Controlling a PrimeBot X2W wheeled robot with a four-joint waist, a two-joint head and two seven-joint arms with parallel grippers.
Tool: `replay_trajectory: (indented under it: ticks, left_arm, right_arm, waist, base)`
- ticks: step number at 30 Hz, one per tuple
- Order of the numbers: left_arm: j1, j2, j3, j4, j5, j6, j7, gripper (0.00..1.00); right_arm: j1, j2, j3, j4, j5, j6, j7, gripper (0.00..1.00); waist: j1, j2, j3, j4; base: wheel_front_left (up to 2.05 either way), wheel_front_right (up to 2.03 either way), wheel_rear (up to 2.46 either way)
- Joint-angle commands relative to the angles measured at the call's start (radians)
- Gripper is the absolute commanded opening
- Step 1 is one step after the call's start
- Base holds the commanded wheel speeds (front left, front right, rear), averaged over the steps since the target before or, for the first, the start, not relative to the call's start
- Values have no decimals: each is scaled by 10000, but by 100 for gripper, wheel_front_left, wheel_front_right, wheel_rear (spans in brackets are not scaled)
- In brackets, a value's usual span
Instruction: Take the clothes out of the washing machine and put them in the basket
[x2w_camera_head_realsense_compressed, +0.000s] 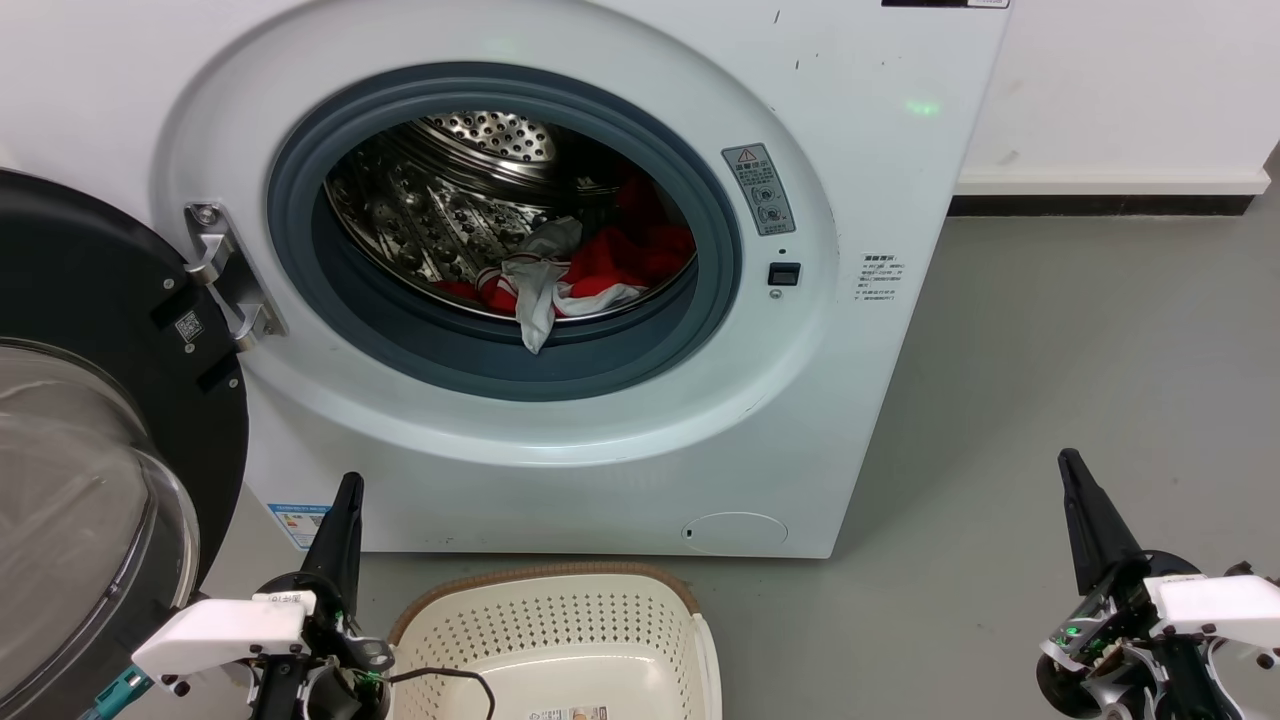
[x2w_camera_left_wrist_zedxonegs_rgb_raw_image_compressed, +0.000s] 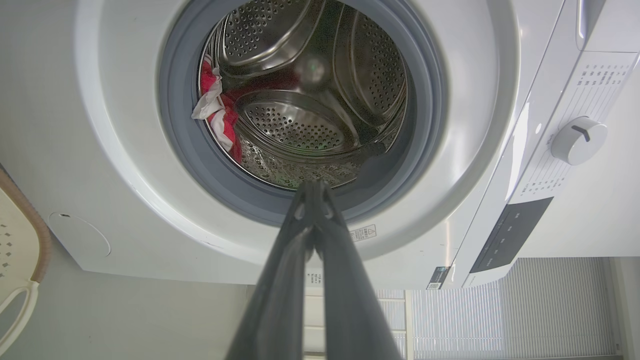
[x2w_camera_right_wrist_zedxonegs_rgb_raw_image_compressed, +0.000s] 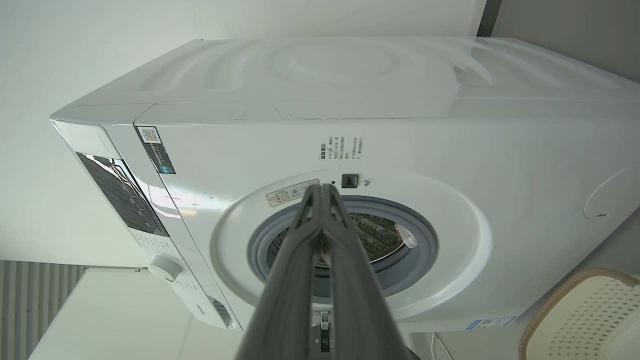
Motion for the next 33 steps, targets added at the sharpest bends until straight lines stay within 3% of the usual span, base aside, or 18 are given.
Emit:
replay_trajectory:
  ticks: [1, 17, 18, 27, 33]
  left_arm:
    - [-53, -6, 22, -31, -20, -17, 17, 0]
    - [-53, -6, 22, -31, -20, -17, 17, 0]
    - [14, -2, -11, 31, 2, 0, -5, 100]
    - [-104, -2, -554, -1, 216, 2, -461, 100]
    - [-175, -1, -679, -280, 931, 2, -745, 100]
  right_arm:
    - [-119, 31, 7, 13, -44, 0, 5, 0]
    - [-119, 31, 7, 13, -44, 0, 5, 0]
    - [19, 2, 2, 24, -1, 2, -6, 100]
    - [145, 4, 204, -224, -275, 2, -460, 100]
    - [209, 5, 226, -433, -1038, 2, -742, 100]
  waist:
    - [0, 0, 0, 0]
    - [0, 0, 0, 0]
    - [0, 0, 0, 0]
    - [0, 0, 13, -5]
    - [0, 0, 27, -5]
  base:
    - [0, 0, 0]
    - [0, 0, 0]
    - [0, 0, 0]
    - [0, 0, 0]
    - [0, 0, 0]
